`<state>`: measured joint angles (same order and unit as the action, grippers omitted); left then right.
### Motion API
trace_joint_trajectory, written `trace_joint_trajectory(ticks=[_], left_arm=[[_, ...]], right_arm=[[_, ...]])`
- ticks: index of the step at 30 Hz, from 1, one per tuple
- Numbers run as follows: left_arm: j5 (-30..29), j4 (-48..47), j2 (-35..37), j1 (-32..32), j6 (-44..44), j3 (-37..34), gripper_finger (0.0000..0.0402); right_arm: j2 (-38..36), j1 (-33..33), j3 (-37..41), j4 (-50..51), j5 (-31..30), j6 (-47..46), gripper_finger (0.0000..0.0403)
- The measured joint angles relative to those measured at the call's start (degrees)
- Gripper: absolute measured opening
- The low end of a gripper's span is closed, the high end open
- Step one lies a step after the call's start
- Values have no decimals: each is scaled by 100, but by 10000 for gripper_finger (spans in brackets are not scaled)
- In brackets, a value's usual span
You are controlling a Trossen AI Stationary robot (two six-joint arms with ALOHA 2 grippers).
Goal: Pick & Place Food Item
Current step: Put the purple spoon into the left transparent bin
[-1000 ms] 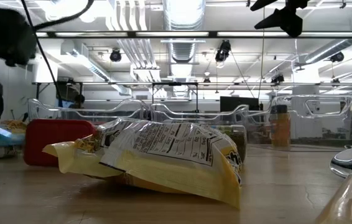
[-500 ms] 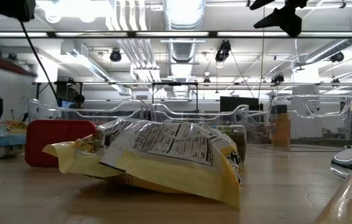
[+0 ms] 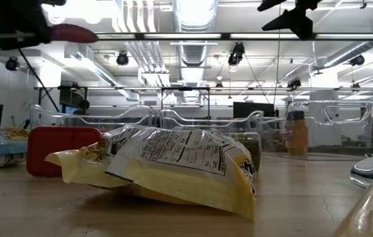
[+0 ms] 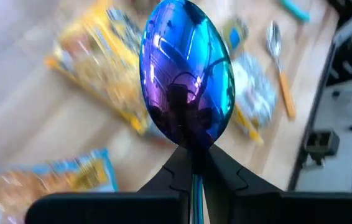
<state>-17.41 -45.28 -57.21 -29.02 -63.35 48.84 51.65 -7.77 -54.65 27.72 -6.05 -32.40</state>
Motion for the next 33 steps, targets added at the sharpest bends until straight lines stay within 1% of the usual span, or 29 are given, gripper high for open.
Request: trace_joint_trajectory(ticks=[2,5,11,16,20,23,26,33], left_arm=[[75,-16,101,410,390,60,19],[328,-4,179,1095,1237,277,19],[1007,-323,107,2746,2939,837,19],[1596,-709,-72,4061,4392,1214,19],[1973,-948,-409,4921,5284,1451,19],[2091,-1085,-758,5369,5879,1640,19],[2109,-1164,-1159,5663,6409,1808,19],[2155,-1189,-1880,6030,7499,1940,19]], right_arm=[[68,1,-9,7,-1,21,228],[110,2,-60,5,2,15,228],[51,2,-177,86,2,157,228],[6,-11,-227,67,-10,430,228],[7,-11,-227,88,-13,616,228],[7,-11,-228,218,-8,669,228],[7,-11,-229,323,-9,671,228],[7,-11,-229,684,-6,665,228]])
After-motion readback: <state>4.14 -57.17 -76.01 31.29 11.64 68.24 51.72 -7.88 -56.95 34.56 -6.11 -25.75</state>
